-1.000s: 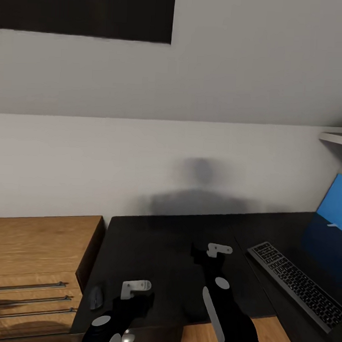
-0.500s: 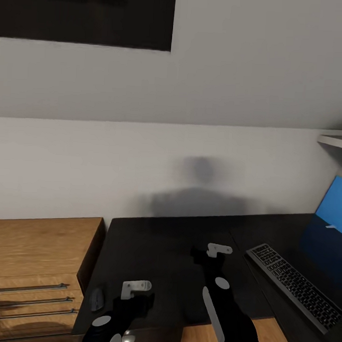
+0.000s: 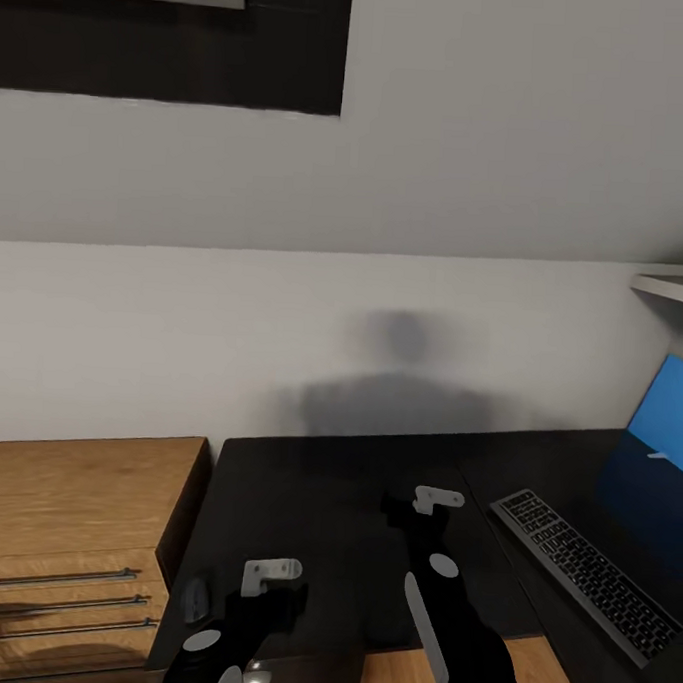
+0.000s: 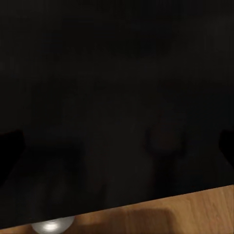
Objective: In the bedroom, organize the workspace by keeping the computer under the desk, ensuring the monitor is on the desk, placing the keyboard on the desk next to the monitor, placing the mouse on the desk next to the keyboard, moving the folder from the swivel chair onto the desk next to the mouse, stacking the notebook on top of the folder with the pen on top of the notebook, and positioning the swivel chair next to the desk.
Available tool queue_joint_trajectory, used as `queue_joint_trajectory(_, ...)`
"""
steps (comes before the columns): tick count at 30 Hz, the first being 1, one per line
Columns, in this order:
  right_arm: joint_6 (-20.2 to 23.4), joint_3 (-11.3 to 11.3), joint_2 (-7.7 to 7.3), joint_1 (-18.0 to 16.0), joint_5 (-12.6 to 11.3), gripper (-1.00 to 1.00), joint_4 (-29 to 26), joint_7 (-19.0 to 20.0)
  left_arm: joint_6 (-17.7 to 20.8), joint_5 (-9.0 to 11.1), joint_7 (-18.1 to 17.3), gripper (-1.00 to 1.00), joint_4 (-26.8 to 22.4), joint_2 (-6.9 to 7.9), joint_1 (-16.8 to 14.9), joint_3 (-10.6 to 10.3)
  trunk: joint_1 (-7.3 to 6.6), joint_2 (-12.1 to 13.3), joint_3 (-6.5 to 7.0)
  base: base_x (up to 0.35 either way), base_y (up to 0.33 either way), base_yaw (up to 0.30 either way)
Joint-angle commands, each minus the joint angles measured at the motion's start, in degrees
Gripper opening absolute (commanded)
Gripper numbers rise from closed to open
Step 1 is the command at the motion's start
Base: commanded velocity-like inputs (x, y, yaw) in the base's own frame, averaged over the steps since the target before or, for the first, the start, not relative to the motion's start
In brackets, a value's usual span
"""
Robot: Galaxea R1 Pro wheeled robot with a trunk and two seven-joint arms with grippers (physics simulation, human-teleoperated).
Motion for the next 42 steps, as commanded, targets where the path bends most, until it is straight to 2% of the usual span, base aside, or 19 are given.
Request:
queue_joint_trajectory(1, 0.30, 0.09, 0.00, -0.04, -0.25, 1.00, -0.09, -0.35, 0.17, 0.60, 0.56, 1.00, -0.11, 0.02, -0.05, -0.07, -0.21, 0.35, 0.10, 0.000, 0.000, 0.000)
queue_joint_trajectory(11, 0.30, 0.04, 0.00, -0.04, -0.21, 1.00, -0.11, -0.35, -0.13, 0.67, 4.04, 1.00, -0.34, 0.03, -0.02, -0.73, -2.41, 4.36, 1.94, 0.000, 0.000, -0.054)
queue_joint_trajectory(23, 0.30, 0.00, 0.00, -0.04, -0.14, 1.00, -0.09, -0.32, -0.18, 0.78, 4.72, 1.00, -0.26, 0.20, -0.05, -1.20, -2.41, 4.36, 2.05, 0.001, -0.010, -0.094)
queue_joint_trajectory(42, 0.30, 0.07, 0.00, -0.04, -0.14, 1.00, -0.09, -0.34, -0.18, 0.78, 4.74, 1.00, -0.18, 0.21, -0.04, -1.13, -2.41, 4.36, 2.05, 0.113, -0.202, -0.001)
